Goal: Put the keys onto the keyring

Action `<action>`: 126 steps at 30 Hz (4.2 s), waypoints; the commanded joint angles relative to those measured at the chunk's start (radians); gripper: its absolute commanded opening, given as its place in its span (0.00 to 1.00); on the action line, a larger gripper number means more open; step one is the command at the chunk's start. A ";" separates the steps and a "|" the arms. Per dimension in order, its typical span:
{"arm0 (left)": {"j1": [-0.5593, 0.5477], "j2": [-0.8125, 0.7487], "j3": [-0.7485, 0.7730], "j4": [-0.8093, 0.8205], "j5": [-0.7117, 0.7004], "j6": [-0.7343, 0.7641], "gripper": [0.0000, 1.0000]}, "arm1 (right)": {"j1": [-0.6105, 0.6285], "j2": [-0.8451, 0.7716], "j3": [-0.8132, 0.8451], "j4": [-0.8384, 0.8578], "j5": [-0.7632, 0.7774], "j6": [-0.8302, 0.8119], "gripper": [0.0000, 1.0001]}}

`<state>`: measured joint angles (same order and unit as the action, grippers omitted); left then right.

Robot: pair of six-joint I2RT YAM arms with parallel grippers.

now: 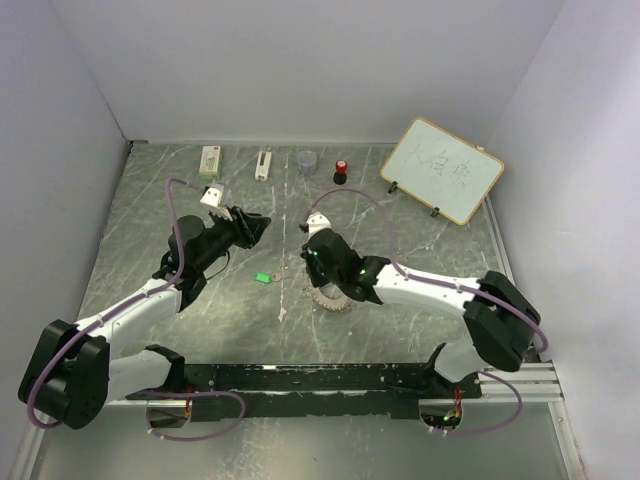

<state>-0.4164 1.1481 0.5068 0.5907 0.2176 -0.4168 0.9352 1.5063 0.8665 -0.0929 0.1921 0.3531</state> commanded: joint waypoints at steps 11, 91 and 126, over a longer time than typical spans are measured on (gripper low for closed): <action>0.008 0.060 -0.017 0.311 0.350 -0.024 0.42 | -0.039 -0.115 0.061 0.103 0.107 -0.035 0.00; -0.223 0.218 0.192 0.248 0.094 0.463 0.59 | -0.211 -0.267 0.163 0.169 -0.079 0.115 0.00; -0.213 0.310 0.306 0.184 0.077 0.515 0.61 | -0.211 -0.292 0.159 0.125 -0.152 0.118 0.00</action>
<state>-0.6350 1.4460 0.7628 0.7685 0.3370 0.0792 0.7235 1.2274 0.9977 0.0319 0.0654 0.4736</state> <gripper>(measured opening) 0.609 0.007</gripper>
